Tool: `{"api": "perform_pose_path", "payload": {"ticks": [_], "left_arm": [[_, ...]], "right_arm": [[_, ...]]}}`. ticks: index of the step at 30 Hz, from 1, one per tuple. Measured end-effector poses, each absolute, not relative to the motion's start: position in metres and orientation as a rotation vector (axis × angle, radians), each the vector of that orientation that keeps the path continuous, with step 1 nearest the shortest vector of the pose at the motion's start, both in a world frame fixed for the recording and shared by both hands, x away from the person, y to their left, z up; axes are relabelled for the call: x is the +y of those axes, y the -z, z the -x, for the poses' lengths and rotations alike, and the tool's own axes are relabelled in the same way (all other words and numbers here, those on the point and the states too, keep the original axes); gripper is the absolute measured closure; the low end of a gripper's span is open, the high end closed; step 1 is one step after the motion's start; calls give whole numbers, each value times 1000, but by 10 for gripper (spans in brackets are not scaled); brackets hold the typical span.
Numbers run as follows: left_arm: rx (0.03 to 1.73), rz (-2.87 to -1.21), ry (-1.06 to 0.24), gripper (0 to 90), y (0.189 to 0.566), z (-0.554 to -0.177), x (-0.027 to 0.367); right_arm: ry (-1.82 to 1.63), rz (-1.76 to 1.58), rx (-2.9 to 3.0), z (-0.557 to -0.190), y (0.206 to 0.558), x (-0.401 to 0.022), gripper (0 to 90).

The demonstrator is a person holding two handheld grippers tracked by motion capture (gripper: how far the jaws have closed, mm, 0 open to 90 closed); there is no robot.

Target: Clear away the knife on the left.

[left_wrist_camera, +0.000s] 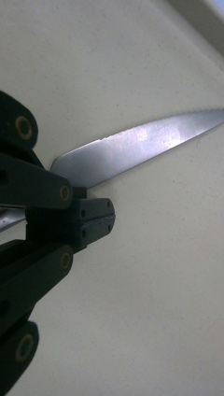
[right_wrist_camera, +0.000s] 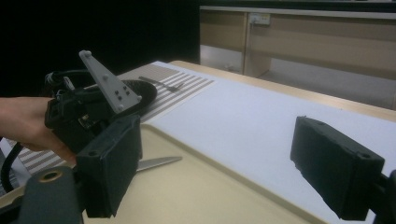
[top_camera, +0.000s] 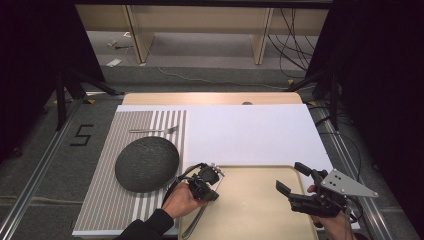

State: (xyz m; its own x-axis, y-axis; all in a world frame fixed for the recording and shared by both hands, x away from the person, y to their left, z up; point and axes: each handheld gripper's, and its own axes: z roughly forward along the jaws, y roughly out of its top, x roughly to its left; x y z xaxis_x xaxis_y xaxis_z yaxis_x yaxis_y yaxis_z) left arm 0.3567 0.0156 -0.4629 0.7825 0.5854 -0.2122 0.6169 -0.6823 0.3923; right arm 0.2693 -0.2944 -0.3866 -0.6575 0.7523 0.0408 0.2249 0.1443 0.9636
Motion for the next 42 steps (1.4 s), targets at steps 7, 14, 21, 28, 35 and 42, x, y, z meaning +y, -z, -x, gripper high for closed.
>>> {"api": "perform_pose_path", "payload": {"ticks": [7,14,21,28,35,42], "left_arm": [[953,-2518,69,897,462,-358,27],[985,-2510,73,897,462,-359,33],[1004,-2497,80,897,463,-358,39],[1011,-2503,74,898,462,-357,44],[1037,-2490,63,898,463,-357,58],[1073,-2454,66,897,464,-356,74]], "right_arm": [[-1535,-933,1970,-269,387,-294,176],[-1533,-934,1971,-269,386,-295,177],[-1530,-935,1972,-269,386,-295,178],[-1532,-937,1969,-269,386,-295,179],[-1530,-935,1970,-269,386,-295,179],[-1531,-933,1970,-269,386,-295,179]]}}
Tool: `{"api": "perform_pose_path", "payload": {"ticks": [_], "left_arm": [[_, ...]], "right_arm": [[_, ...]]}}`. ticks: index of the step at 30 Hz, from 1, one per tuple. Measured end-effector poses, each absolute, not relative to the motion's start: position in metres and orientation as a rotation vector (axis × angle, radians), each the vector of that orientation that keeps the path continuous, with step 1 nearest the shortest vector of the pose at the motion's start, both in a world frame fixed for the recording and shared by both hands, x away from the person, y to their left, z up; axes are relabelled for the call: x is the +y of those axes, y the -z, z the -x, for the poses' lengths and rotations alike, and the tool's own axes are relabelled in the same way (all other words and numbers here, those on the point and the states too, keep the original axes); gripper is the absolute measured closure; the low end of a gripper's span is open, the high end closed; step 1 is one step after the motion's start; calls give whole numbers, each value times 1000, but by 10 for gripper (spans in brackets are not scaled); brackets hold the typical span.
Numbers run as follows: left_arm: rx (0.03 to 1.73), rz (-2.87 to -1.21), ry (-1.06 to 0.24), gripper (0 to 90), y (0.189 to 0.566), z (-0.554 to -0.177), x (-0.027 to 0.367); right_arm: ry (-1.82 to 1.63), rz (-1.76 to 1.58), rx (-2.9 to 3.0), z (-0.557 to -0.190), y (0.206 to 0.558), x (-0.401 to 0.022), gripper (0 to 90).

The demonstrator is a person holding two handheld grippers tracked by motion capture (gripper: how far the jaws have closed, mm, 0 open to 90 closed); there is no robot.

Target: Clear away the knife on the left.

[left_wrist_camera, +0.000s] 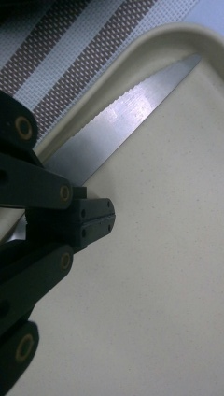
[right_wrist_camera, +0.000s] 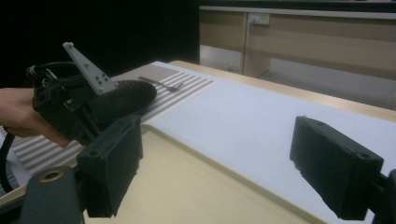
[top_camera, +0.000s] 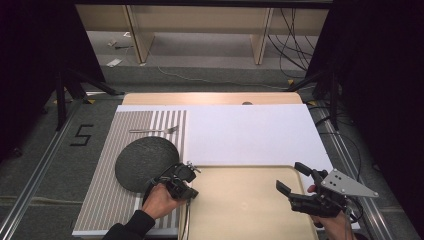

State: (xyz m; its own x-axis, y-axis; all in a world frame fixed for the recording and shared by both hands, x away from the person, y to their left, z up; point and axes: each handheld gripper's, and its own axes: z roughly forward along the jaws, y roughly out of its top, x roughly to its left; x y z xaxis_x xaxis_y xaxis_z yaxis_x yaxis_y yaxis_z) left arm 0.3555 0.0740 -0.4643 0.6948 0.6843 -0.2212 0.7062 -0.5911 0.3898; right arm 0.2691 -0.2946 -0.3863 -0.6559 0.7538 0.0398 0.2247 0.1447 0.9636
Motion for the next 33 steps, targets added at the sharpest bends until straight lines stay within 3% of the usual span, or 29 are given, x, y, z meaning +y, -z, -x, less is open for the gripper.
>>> {"api": "perform_pose_path", "payload": {"ticks": [9,14,15,19,26,33], "left_arm": [[1061,-2444,52,877,464,-354,76],[1027,-2406,67,775,463,-355,81],[1027,-2394,75,697,462,-355,81],[990,-2368,70,642,458,-352,81],[934,-2292,76,433,452,-348,82],[884,-2190,37,296,443,-344,86]], "right_arm": [[-1531,-933,1969,-269,386,-295,179],[-1532,-931,1971,-269,386,-294,179],[-1532,-932,1972,-269,386,-294,179],[-1533,-931,1972,-269,386,-294,179],[-1533,-931,1973,-269,386,-294,179],[-1535,-931,1973,-269,386,-294,179]]}}
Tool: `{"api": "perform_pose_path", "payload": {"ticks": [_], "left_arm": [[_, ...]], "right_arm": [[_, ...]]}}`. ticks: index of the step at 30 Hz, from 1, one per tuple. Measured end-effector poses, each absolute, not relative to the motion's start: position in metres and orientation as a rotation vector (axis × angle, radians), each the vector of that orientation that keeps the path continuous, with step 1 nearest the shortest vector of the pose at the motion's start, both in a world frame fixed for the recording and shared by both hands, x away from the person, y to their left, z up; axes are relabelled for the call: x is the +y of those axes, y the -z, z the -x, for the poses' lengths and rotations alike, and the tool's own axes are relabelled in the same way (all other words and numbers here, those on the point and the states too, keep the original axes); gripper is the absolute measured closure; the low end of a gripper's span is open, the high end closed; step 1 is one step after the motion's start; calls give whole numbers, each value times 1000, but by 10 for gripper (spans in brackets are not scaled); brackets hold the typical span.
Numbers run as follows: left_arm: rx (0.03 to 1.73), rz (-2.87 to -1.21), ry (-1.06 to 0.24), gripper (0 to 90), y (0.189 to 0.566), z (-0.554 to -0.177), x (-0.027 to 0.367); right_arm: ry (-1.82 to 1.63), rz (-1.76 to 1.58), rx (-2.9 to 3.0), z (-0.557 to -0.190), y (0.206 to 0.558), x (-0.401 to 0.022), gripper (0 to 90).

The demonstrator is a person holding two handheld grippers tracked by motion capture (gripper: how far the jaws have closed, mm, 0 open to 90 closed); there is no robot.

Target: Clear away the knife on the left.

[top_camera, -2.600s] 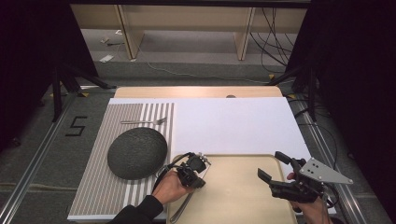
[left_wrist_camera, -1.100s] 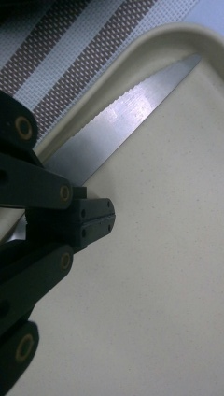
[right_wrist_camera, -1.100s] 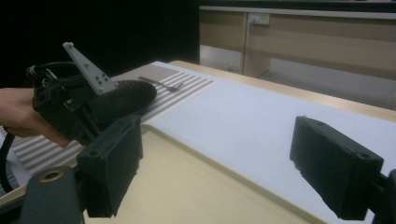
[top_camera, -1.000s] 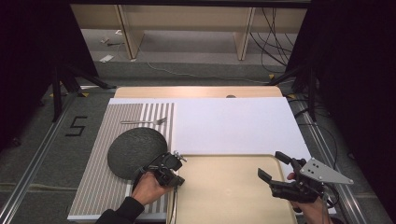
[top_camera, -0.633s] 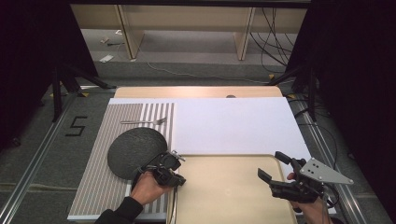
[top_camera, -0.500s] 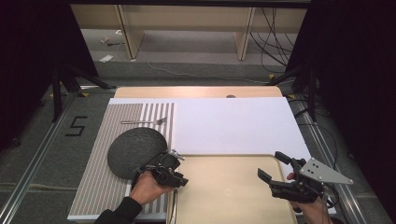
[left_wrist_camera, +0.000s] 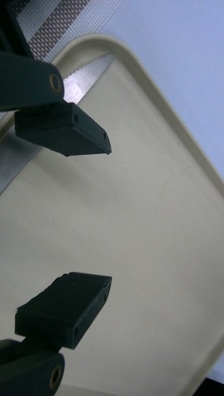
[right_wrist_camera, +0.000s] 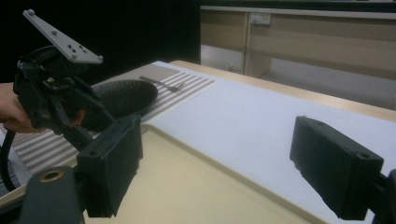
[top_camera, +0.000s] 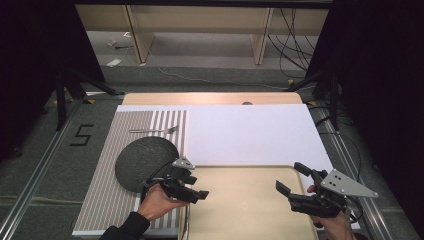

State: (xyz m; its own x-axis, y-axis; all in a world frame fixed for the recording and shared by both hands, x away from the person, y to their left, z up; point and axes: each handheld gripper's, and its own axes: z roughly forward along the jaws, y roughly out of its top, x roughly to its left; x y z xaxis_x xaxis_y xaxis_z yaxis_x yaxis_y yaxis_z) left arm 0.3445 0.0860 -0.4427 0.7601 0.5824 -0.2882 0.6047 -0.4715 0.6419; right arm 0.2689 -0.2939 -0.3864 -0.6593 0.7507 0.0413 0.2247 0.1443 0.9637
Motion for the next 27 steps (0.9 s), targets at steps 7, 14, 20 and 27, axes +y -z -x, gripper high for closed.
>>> {"api": "perform_pose_path", "payload": {"ticks": [7,14,20,27], "left_arm": [[871,-2101,8,280,436,-343,91],[862,-2015,-35,264,430,-340,99],[849,-1931,-80,252,424,-337,108],[808,-1853,-139,241,417,-329,116]], "right_arm": [[-1536,-932,1973,-269,386,-294,179],[-1537,-933,1973,-269,386,-294,179],[-1537,-932,1973,-269,386,-294,179],[-1539,-931,1972,-269,386,-294,178]]}}
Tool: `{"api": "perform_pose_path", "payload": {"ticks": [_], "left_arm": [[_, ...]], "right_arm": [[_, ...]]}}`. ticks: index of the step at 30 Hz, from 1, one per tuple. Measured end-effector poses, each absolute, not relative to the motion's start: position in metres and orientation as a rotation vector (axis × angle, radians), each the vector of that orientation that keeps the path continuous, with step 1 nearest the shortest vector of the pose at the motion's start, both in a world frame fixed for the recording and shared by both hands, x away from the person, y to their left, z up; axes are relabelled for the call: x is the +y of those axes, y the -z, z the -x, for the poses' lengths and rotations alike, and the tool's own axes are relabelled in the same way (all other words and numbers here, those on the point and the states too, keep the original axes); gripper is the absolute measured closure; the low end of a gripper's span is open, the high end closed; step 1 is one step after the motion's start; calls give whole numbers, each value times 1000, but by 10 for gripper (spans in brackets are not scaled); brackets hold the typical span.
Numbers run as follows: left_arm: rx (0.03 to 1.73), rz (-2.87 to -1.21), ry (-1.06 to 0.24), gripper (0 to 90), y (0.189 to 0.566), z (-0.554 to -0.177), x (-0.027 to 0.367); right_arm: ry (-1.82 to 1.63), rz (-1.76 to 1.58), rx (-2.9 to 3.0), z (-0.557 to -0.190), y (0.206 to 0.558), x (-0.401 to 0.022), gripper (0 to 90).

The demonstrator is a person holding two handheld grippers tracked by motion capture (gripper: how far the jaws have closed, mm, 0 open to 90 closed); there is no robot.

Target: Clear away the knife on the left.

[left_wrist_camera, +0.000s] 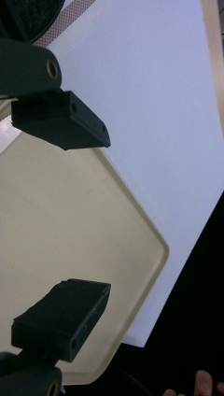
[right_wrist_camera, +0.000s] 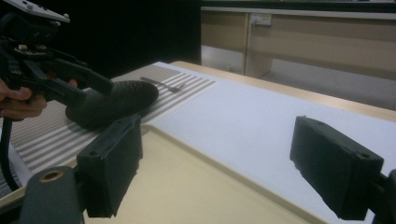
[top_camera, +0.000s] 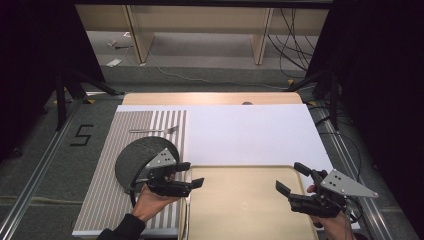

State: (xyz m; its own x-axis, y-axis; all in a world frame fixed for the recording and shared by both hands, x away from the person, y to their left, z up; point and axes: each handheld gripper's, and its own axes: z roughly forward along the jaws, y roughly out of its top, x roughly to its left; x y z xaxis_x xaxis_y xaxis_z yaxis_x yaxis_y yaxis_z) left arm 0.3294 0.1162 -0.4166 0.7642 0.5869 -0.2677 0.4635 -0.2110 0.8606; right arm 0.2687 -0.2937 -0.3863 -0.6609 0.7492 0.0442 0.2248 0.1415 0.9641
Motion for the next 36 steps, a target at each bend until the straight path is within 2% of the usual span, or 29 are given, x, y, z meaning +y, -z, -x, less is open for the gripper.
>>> {"api": "perform_pose_path", "payload": {"ticks": [15,36], "left_arm": [[786,-1761,-185,201,408,-316,131],[758,-1720,-226,194,403,-298,145]], "right_arm": [[-1542,-920,1987,-269,387,-293,174],[-1542,-921,1985,-268,387,-293,174]]}}
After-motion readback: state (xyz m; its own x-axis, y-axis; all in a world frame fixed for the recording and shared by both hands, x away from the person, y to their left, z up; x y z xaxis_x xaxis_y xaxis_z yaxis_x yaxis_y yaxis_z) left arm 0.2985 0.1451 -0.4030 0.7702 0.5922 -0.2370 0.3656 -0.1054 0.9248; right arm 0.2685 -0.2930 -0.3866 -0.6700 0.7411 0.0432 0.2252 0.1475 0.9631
